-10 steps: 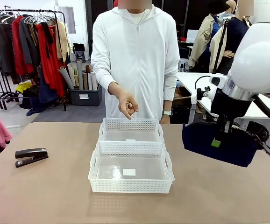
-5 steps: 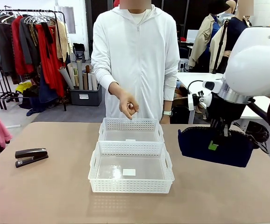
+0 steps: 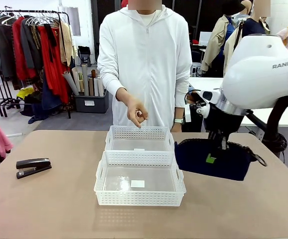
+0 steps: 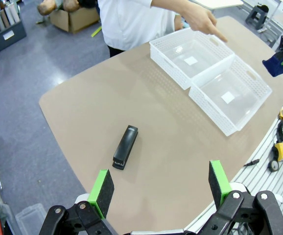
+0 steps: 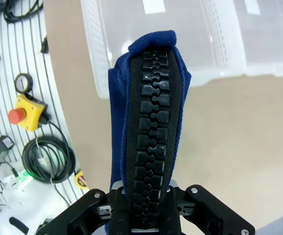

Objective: Distribute items into two baskets.
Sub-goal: Move the picked Pencil pouch towards the Organizing basket indicated by the person, stopping as directed, then place the picked Pencil pouch into the Organizing basket as instructed by the person.

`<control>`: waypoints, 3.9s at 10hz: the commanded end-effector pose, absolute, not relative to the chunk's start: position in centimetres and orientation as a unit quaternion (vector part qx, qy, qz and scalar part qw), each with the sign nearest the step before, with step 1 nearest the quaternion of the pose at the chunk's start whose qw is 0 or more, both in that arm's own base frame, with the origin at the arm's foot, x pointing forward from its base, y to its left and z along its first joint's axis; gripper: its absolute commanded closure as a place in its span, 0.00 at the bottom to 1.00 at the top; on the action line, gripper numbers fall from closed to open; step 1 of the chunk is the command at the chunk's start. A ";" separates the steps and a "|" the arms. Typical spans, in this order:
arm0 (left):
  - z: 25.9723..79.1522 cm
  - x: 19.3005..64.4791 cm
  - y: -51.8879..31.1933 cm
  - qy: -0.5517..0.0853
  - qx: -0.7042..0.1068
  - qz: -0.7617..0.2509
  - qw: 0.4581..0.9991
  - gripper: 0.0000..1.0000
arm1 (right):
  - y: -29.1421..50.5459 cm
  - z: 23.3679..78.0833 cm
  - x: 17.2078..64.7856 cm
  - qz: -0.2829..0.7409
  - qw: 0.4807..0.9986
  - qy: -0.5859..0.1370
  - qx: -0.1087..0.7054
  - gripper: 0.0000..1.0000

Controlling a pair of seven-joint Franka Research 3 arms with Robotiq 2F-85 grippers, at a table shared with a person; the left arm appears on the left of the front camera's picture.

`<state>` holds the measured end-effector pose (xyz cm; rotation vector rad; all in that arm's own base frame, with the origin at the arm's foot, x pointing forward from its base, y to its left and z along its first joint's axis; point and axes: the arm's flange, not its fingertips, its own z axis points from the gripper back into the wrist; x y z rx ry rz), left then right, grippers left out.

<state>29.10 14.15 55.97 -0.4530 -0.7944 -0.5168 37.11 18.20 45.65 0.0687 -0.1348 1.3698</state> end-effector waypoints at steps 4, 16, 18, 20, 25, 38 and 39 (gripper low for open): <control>56.0 29.2 14.2 -0.383 -0.220 -0.252 0.861 0.00 | 21.5 45.2 38.6 0.669 0.739 -0.063 0.041 1.00; 56.0 29.2 14.2 -0.383 -0.220 -0.252 0.861 0.00 | 10.7 48.3 36.0 0.657 0.752 -0.049 0.020 1.00; 56.0 29.2 14.2 -0.383 -0.220 -0.252 0.861 0.00 | 10.7 48.3 36.0 0.657 0.752 -0.049 0.020 1.00; 56.0 29.2 14.2 -0.383 -0.220 -0.252 0.861 0.00 | 10.7 48.3 36.0 0.657 0.752 -0.049 0.020 1.00; 56.0 29.2 14.2 -0.383 -0.220 -0.252 0.861 0.00 | 10.7 48.3 36.0 0.657 0.752 -0.049 0.020 1.00; 56.0 29.2 14.2 -0.383 -0.220 -0.252 0.861 0.00 | 10.7 48.3 36.0 0.657 0.752 -0.049 0.020 1.00; 56.0 29.2 14.2 -0.383 -0.220 -0.252 0.861 0.00 | 10.7 48.3 36.0 0.657 0.752 -0.049 0.020 1.00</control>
